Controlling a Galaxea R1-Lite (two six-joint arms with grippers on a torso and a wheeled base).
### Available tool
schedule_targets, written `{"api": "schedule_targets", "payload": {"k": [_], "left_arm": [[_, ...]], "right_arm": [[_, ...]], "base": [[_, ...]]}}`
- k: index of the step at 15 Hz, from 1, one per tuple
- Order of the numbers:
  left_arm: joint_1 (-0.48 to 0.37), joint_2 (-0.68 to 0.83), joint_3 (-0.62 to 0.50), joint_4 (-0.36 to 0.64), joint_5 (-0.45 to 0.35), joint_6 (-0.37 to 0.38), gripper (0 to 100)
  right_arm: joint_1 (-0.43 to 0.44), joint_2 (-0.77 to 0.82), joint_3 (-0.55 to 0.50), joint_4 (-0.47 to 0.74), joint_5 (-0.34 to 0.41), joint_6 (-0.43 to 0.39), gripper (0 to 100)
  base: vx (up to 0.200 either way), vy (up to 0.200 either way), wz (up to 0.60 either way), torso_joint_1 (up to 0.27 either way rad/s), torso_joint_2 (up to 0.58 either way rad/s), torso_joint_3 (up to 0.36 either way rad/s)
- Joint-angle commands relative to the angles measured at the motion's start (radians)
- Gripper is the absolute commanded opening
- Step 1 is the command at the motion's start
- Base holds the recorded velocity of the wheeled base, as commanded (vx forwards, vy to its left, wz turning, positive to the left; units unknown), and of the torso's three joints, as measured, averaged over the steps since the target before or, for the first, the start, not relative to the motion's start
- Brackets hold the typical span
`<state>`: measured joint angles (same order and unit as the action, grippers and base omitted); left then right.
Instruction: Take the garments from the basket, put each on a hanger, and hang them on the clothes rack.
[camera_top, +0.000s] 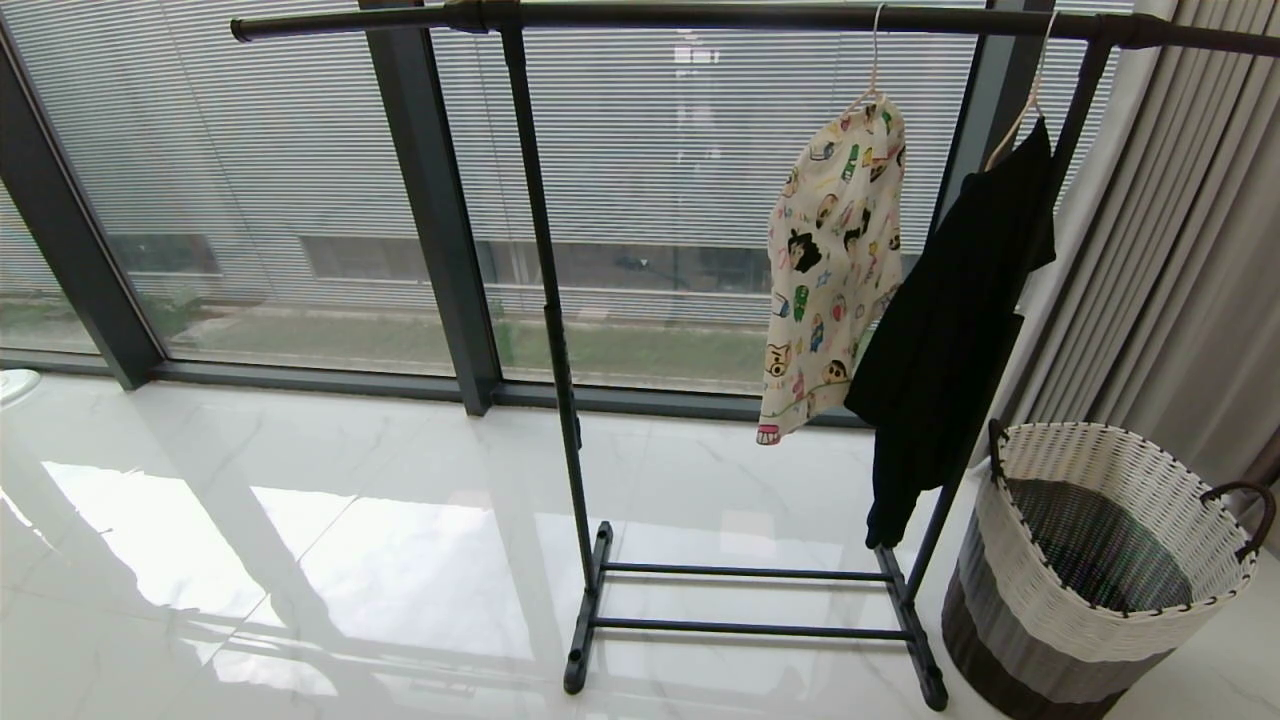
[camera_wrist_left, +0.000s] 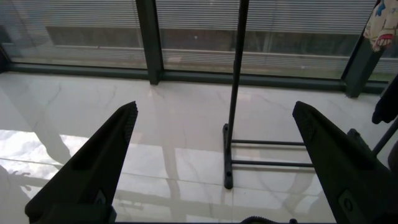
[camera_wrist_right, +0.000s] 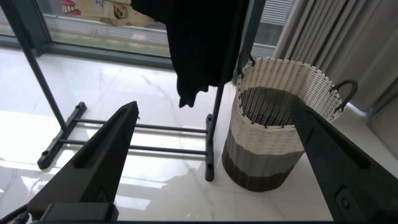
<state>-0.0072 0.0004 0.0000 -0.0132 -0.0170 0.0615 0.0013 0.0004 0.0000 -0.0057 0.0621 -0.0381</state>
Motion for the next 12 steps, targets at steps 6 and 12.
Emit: {"api": "schedule_targets", "payload": {"k": [6, 12], "left_arm": [[0.000, 0.000, 0.000, -0.001, 0.000, 0.000, 100], [0.000, 0.000, 0.000, -0.001, 0.000, 0.000, 100]], "right_arm": [[0.000, 0.000, 0.000, 0.000, -0.001, 0.001, 100], [0.000, 0.000, 0.000, 0.000, -0.001, 0.000, 100]], "base": [[0.000, 0.000, 0.00, 0.000, 0.00, 0.000], [0.000, 0.000, 0.00, 0.000, 0.00, 0.000]]}}
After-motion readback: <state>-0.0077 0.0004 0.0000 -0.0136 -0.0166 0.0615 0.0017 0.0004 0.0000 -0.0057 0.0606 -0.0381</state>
